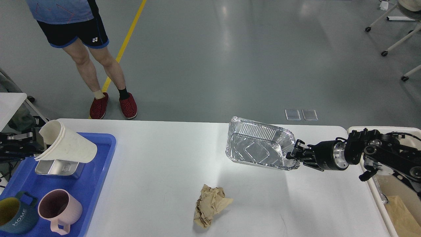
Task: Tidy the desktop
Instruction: 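Lift the paper cup and drop it into the held foil tray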
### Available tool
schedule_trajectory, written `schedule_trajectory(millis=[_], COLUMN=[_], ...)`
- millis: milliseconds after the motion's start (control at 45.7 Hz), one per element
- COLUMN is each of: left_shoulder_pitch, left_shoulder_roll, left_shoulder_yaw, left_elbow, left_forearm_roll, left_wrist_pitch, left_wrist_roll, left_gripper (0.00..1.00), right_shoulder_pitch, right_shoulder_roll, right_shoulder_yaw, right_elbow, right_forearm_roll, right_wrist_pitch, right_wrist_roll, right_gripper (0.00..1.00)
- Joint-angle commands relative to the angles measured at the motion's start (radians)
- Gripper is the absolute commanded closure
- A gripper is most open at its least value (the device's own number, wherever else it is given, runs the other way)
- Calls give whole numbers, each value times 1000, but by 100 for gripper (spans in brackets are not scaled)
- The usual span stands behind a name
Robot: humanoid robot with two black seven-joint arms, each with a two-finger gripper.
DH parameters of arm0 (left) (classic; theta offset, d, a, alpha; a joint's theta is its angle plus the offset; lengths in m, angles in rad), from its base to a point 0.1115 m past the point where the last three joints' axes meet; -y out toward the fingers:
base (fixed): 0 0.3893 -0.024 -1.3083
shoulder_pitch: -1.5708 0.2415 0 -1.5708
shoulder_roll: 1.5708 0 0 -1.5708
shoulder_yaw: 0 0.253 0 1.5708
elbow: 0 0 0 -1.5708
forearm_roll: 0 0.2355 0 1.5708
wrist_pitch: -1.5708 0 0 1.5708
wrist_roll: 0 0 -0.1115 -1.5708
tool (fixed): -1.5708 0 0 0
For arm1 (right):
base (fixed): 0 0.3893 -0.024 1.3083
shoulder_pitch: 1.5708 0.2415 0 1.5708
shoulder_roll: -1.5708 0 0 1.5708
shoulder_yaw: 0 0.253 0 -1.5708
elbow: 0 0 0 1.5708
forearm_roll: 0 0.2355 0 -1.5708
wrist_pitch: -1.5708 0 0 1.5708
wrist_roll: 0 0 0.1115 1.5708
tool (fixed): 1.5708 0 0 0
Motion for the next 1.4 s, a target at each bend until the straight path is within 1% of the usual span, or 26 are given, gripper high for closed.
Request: schedule_trajectory(millis=[0, 88, 175, 307, 372, 460, 591, 613, 635, 723, 854, 986, 1073, 1226, 1380], left_shoulder_pitch=[-68, -137, -196, -272, -292, -318, -357, -357, -374, -401, -424, -423, -418, -394, -371], left_shoulder_roll=[-34, -74, -141, -270, -331, -433, -615, -615, -681, -763, -861, -948, -1020, -1152, -1230], left_shoulder_yaw=[-22, -17, -16, -10, -8, -8, 0, 0, 1, 15, 59, 79, 92, 105, 107], left_elbow=[10, 11, 11, 22, 44, 96, 195, 195, 229, 277, 341, 398, 456, 533, 587], left_forearm_roll=[1, 1, 5, 14, 21, 58, 126, 126, 144, 169, 201, 235, 256, 313, 319], left_wrist_pitch=[-7, -10, -13, -14, -11, -8, -7, -7, -4, -2, 0, 20, 29, 73, 110], left_wrist_roll=[15, 18, 21, 53, 58, 58, 58, 58, 58, 58, 58, 58, 58, 55, 53], left_gripper=[97, 96, 96, 96, 96, 96, 96, 96, 96, 96, 95, 95, 95, 95, 94], right_shoulder_pitch=[-1, 1, 2, 4, 4, 4, 8, 8, 8, 17, 27, 28, 27, 27, 24], right_shoulder_roll=[-1, -2, -2, 2, 2, 7, 27, 27, 32, 36, 47, 47, 50, 64, 67], right_shoulder_yaw=[1, 4, 23, 34, 35, 35, 35, 35, 37, 35, 37, 37, 37, 37, 37], right_elbow=[7, 17, 18, 18, 20, 21, 21, 21, 20, 20, 20, 21, 20, 20, 21], right_forearm_roll=[0, 0, 0, 0, 0, 0, 0, 0, 0, 0, 0, 0, 0, 0, 0], right_wrist_pitch=[0, 0, 0, -2, -2, -2, -2, -2, -2, -2, -2, 0, -2, -2, -2], right_wrist_roll=[0, 0, 0, 0, 0, 0, 0, 0, 2, 2, 2, 2, 2, 2, 2], right_gripper=[100, 100, 100, 100, 100, 100, 100, 100, 100, 100, 100, 100, 100, 100, 100])
